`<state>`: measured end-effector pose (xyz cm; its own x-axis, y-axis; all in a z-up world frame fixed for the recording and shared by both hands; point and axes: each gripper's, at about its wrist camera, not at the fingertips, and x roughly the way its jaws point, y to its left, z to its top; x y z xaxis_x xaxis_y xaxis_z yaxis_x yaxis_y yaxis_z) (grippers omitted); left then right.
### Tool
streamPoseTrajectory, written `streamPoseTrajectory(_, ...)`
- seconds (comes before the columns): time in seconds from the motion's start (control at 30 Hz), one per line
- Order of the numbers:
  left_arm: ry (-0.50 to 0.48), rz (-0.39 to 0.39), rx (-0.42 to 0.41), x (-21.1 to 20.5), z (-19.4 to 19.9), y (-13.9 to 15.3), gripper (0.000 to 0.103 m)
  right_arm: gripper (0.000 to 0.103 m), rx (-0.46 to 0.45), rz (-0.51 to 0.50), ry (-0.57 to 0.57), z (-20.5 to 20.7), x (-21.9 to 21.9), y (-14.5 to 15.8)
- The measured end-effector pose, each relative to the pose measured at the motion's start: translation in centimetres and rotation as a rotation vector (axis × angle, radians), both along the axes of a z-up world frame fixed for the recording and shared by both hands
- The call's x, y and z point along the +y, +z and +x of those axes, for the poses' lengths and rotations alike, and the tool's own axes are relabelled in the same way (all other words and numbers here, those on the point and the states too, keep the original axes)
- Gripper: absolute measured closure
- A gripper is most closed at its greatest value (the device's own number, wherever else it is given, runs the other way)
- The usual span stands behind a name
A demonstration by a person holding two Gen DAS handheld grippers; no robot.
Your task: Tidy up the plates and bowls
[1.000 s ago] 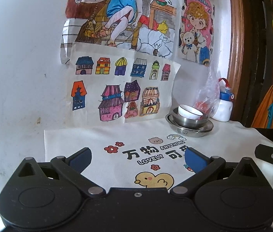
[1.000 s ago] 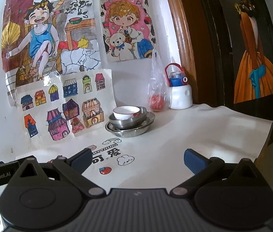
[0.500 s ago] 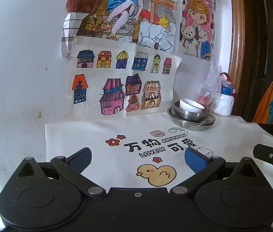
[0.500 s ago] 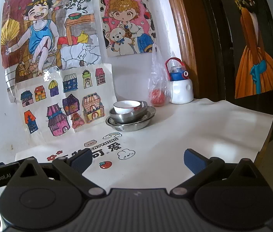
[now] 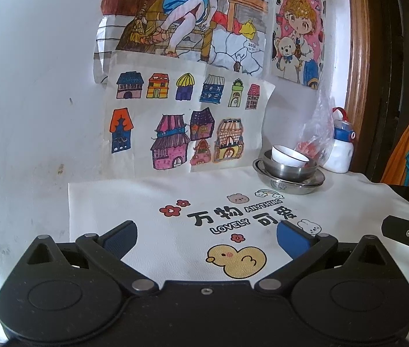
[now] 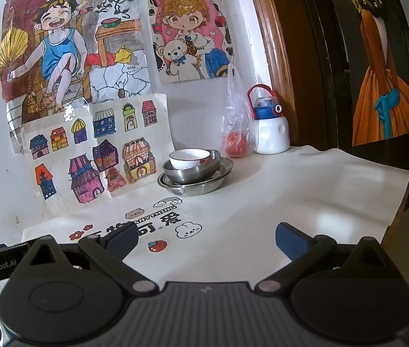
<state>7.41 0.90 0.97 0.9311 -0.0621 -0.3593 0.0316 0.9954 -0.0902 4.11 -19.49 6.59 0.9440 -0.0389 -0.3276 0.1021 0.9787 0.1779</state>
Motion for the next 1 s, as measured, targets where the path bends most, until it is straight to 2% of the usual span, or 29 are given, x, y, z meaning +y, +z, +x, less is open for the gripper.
streamPoseTrajectory(1.0, 0.004, -0.003, 0.0, 0.07, 0.06, -0.04, 0.001, 0.0, -0.004, 0.005, -0.004, -0.03, 0.11, 0.06)
